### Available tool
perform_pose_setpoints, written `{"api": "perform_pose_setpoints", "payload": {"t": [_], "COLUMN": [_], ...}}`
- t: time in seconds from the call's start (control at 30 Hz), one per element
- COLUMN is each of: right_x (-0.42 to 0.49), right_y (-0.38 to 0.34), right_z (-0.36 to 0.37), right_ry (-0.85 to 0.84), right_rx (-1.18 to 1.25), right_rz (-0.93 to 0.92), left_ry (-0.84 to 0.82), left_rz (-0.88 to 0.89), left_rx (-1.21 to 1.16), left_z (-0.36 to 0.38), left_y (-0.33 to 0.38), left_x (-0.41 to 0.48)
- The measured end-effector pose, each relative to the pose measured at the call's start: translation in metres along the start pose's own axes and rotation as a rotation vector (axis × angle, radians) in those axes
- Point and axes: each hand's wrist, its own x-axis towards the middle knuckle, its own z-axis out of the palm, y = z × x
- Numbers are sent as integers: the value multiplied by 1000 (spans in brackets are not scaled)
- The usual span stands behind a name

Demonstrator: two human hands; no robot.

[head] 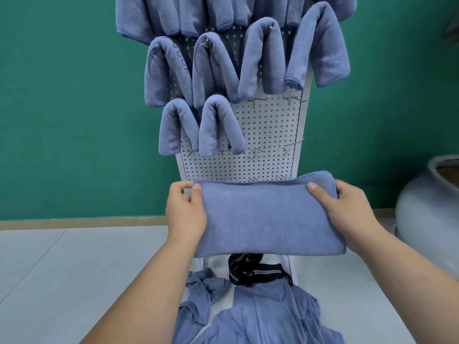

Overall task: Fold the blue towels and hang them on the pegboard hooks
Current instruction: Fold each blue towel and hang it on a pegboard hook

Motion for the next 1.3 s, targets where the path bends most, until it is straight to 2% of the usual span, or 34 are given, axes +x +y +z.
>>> {"api": "perform_pose_setpoints", "payload": {"t": [0.13,0.23,0.5,0.6,0.67,0.73,0.83,0.93,1.0,1.07,1.13,1.2,1.3], "right_x": [3,6,8,6,4,5,7,7,8,10,9,8,7], "right_y": [22,35,23,20,23,28,34,35,36,34,29,24,19], "right_z": [2,4,-4,-12,-18,-20,-16,-14,-15,-18,-21,-22,-23], "right_ry": [-64,-75,-131,-227,-311,-306,-253,-214,-186,-178,-213,-234,-196], "right_rx": [-10,72,77,41,-81,-342,-609,-725,-607,-249,40,158,142], "right_rz": [263,321,77,23,-45,-166,-305,-324,-234,-79,27,59,42], "left_ry": [-76,-178,-289,-406,-522,-591,-572,-496,-441,-428,-425,-436,-420], "left_rz": [-292,-402,-208,-104,3,110,218,221,88,-91,-181,-211,-230], "left_rx": [4,-9,8,81,230,422,608,615,442,179,36,-52,-149], "left_z": [-2,-6,-10,-14,-16,-17,-13,-12,-13,-14,-13,-12,-10], "left_y": [-15,-20,-13,-13,-16,-18,-21,-20,-18,-14,-10,-7,-4], "left_x": [3,4,4,3,3,2,4,5,7,7,5,2,3]}}
